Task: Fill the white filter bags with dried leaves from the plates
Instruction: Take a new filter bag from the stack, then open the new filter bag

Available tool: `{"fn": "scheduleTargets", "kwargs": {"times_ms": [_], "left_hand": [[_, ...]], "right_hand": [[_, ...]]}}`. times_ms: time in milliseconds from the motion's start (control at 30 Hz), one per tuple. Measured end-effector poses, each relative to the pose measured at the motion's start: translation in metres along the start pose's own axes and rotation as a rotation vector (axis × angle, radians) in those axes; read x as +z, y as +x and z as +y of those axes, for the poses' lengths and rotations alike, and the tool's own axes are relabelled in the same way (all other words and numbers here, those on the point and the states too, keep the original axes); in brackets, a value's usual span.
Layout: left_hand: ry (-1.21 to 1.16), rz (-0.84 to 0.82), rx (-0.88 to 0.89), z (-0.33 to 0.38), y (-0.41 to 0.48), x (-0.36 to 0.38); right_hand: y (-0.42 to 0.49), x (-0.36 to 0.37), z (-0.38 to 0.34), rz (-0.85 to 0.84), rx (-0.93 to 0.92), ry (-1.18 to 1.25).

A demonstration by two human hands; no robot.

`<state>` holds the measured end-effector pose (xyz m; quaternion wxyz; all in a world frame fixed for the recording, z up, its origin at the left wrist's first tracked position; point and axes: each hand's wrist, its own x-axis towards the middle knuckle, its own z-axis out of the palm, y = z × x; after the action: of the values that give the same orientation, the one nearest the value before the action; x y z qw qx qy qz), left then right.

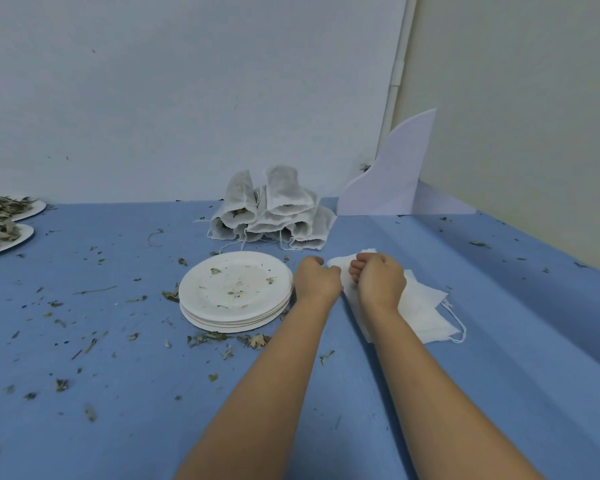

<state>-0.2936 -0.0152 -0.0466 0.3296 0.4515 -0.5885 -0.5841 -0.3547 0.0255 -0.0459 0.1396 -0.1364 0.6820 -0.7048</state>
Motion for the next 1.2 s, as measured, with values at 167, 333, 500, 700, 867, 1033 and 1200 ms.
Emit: {"fn": "scheduleTargets", "kwargs": {"times_ms": [167, 333, 500, 700, 867, 1033, 1200], "left_hand": [[-0.011, 0.108, 0.022, 0.002, -0.004, 0.001], [0.153, 0.128, 0.162, 0.01, -0.006, -0.006], [0.052, 0.105, 0.236, 0.019, -0.013, -0.016], [-0.009, 0.254, 0.473, 0.032, -0.018, -0.047], [-0.138, 0.522, 0.697, 0.057, -0.024, -0.095], [-0.079, 0.712, 0.801, 0.057, -0.027, -0.137], [-0.185, 0.626, 0.706, 0.041, -0.029, -0.156]], "right_hand": [[-0.003, -0.002, -0.001, -0.027, -0.04, 0.044], [-0.007, -0.002, -0.006, 0.032, -0.149, 0.086], [-0.007, -0.004, -0.007, 0.047, -0.148, 0.125], [-0.015, -0.002, -0.013, -0.078, -0.212, 0.082], [-0.033, 0.013, -0.038, -0.346, -0.239, 0.16], [-0.061, 0.042, -0.05, -0.745, -0.217, 0.22], [-0.066, 0.07, -0.033, -0.554, -0.433, -0.212]]}}
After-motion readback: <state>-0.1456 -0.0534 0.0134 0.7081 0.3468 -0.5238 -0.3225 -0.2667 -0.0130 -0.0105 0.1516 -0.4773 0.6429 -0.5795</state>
